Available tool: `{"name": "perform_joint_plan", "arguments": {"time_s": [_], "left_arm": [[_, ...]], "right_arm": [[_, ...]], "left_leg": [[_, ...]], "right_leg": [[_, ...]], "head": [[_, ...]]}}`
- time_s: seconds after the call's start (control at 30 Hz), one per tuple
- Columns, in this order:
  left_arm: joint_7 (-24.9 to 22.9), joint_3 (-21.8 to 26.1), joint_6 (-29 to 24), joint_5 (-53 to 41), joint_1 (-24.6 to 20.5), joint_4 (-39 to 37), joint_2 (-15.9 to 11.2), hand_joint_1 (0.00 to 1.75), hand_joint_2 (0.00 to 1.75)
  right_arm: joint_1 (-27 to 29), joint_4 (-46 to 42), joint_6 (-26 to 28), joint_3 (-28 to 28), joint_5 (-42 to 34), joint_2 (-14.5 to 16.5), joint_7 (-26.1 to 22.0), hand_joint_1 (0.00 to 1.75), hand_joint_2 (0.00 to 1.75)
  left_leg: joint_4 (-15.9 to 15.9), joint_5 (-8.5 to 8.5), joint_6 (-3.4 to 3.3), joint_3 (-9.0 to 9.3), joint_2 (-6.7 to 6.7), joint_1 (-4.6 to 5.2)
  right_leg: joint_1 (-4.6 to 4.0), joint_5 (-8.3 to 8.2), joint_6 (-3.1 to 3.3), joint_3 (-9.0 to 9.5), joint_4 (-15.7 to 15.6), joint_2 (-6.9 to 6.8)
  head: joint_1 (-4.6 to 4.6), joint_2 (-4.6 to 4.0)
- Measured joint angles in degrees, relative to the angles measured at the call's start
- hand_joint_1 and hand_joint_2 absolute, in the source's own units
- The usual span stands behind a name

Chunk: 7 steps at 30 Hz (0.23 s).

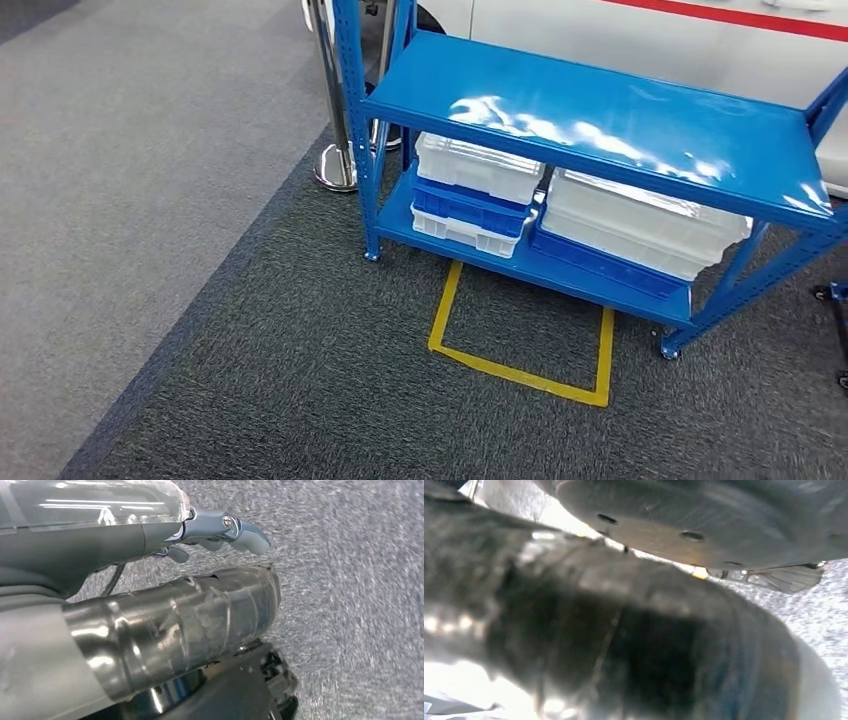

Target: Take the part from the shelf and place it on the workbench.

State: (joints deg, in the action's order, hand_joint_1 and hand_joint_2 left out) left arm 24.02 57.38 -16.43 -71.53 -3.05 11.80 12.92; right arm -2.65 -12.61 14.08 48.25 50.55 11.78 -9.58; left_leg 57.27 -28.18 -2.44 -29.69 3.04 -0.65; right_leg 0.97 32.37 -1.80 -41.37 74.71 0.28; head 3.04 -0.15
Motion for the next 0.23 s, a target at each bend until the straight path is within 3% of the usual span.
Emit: {"name": "perform_joint_plan", "arguments": {"time_s": [0.07, 0.13, 0.17, 0.23], "left_arm": [[-0.01, -0.01, 0.03, 0.00, -0.09, 0.00, 0.03, 0.00, 0.00], [-0.02, -0.01, 0.05, 0.01, -0.15, 0.00, 0.05, 0.00, 0.00], [-0.02, -0.01, 0.06, 0.01, -0.20, 0.00, 0.06, 0.00, 0.00], [-0.03, -0.01, 0.06, 0.02, -0.34, 0.00, 0.08, 0.00, 0.00]], "right_arm": [[0.12, 0.00, 0.02, 0.01, 0.01, -0.07, 0.05, 0.00, 0.00], [0.03, 0.00, 0.08, 0.01, 0.06, -0.10, 0.08, 0.00, 0.00], [-0.01, 0.01, 0.14, 0.00, 0.10, -0.10, 0.08, 0.00, 0.00], [0.04, 0.01, 0.26, -0.01, 0.19, -0.09, 0.08, 0.00, 0.00]], "left_leg": [[0.07, -0.38, 0.33, 0.41, 1.24, 0.03], [0.20, -0.88, 0.95, 0.72, 2.22, 0.31], [0.22, -1.09, 1.27, 0.83, 2.60, 0.44], [0.12, -1.27, 1.69, 1.06, 3.12, 0.55]], "right_leg": [[-0.06, -3.72, 0.22, 3.96, -7.31, -1.45], [-0.48, -5.69, 0.95, 7.46, -13.94, -3.26], [-0.70, -5.69, 1.35, 8.07, -15.18, -3.70], [-0.90, -5.51, 1.88, 8.03, -15.21, -3.10]], "head": [[0.01, 0.00], [-0.02, 0.00], [-0.04, 0.00], [-0.09, 0.00]]}}
